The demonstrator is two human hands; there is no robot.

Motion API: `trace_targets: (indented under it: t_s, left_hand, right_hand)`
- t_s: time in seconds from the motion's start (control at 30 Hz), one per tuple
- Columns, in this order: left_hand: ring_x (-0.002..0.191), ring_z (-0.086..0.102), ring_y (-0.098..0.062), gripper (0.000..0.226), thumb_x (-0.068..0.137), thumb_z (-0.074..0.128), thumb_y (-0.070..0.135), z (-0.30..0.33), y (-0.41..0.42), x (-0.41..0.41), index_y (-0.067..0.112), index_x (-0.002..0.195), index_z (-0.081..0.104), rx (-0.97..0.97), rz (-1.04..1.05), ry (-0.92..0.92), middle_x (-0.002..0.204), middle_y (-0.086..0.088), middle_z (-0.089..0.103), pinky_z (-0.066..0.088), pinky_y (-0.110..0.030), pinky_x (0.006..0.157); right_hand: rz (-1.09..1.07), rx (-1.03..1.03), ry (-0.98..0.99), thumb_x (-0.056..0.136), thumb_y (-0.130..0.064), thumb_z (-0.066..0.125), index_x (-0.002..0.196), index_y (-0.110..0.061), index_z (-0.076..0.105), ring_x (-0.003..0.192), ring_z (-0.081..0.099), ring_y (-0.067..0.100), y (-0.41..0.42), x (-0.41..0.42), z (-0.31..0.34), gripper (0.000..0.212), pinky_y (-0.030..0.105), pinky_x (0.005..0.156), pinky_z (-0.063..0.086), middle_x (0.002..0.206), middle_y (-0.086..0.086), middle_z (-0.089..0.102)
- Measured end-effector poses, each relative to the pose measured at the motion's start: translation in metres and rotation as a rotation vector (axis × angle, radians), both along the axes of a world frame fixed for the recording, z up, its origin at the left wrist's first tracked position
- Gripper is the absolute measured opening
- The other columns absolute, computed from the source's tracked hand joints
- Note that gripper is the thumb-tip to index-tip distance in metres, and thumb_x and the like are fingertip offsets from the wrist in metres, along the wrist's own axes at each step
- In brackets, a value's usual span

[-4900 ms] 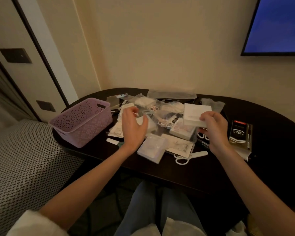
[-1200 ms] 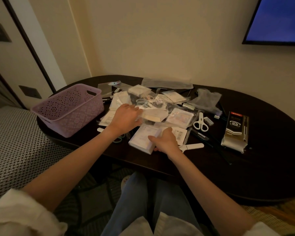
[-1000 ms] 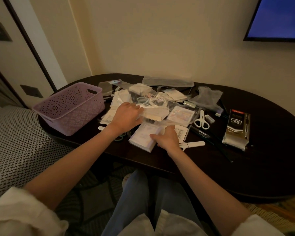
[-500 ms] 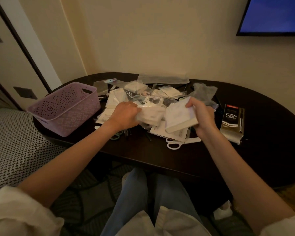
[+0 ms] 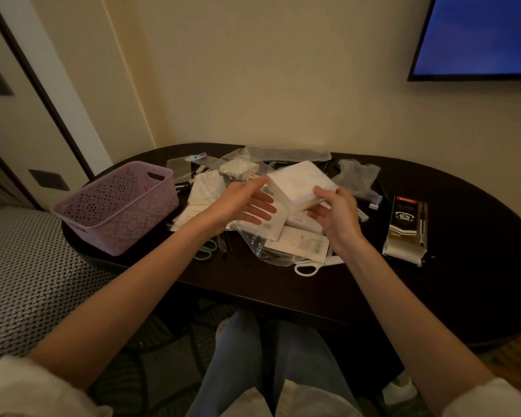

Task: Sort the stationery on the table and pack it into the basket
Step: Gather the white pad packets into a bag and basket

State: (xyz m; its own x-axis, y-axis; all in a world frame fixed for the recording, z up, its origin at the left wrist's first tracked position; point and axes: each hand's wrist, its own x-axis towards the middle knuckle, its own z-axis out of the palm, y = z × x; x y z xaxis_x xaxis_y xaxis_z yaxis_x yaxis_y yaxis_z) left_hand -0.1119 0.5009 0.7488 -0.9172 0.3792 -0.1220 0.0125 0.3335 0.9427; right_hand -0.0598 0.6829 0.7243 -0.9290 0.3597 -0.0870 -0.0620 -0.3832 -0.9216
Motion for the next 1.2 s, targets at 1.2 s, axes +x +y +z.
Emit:
trace_targets:
  t_s: [1.2]
  left_hand:
    - [0.093,0.056,-0.027,0.044,0.082,0.070,0.040,-0.073,0.018,0.007,0.007,0.111,0.063,-0.931,0.144,1.051,0.103,-0.010,0.060,0.046,-0.035,0.064]
  right_hand:
    - [0.088,0.405,-0.312,0.096,-0.013,0.045,0.134,-0.005,0.043,0.080,0.043,0.008,0.024,0.002,-0.026,0.039,0.025,0.063,0.036,0.104,0.002,0.047]
